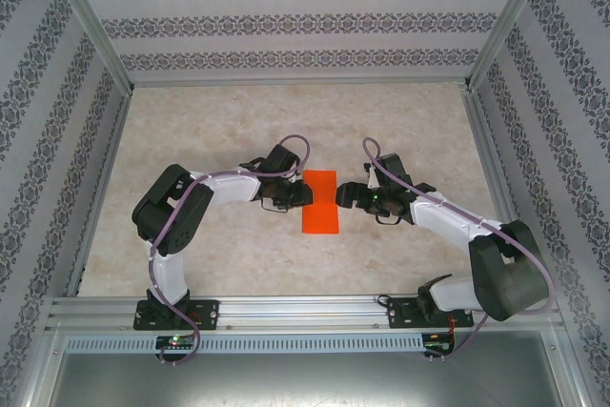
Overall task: Fold a paper plane with a square sheet of paper (fold left side to right side)
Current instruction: Fold the triangle a second time at the center of the table.
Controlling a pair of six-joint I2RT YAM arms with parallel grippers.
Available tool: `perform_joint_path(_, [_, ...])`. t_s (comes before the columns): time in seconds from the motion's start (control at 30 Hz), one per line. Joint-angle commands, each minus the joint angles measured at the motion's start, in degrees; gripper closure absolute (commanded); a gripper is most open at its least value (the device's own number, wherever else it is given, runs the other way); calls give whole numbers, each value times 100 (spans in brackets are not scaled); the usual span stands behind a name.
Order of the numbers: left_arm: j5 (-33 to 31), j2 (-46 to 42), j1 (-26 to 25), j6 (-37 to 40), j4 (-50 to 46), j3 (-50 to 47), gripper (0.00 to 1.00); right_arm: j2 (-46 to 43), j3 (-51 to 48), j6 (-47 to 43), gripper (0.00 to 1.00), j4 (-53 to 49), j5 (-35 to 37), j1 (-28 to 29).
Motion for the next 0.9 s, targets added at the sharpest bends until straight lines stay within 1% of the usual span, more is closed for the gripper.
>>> perform_joint_path(0.0, [-253,-45,-70,151,-272,-84,74,143,169,-122,10,-221,-204,-51])
perform_joint_path(0.1, [-288,-43,-71,158,-261,-101,74,265,179,-16,12,-267,-470,-45])
perform_joint_path(0.2, [-348,-79,-79,149,-236,-165,74,433,180,147,16,-305,-851,-48])
perform_joint_path(0.27, [-373,-129,-83,146,-224,-213,75,565,170,302,23,-234,-1173,-39])
perform_joint_path(0.4, [-354,-163,-79,131,-140,-270,75,860,187,718,33,-185,-1657,12])
perform_joint_path(0.53, [-343,-176,-84,113,-81,-298,75,935,122,946,35,-33,-1612,207])
perform_joint_path(0.73, [-326,-162,-96,137,-45,-317,75,1206,140,1237,41,290,-1669,419])
perform_joint_path(0.87, [-304,-166,-105,123,-8,-329,75,1354,179,1351,42,364,-1565,520])
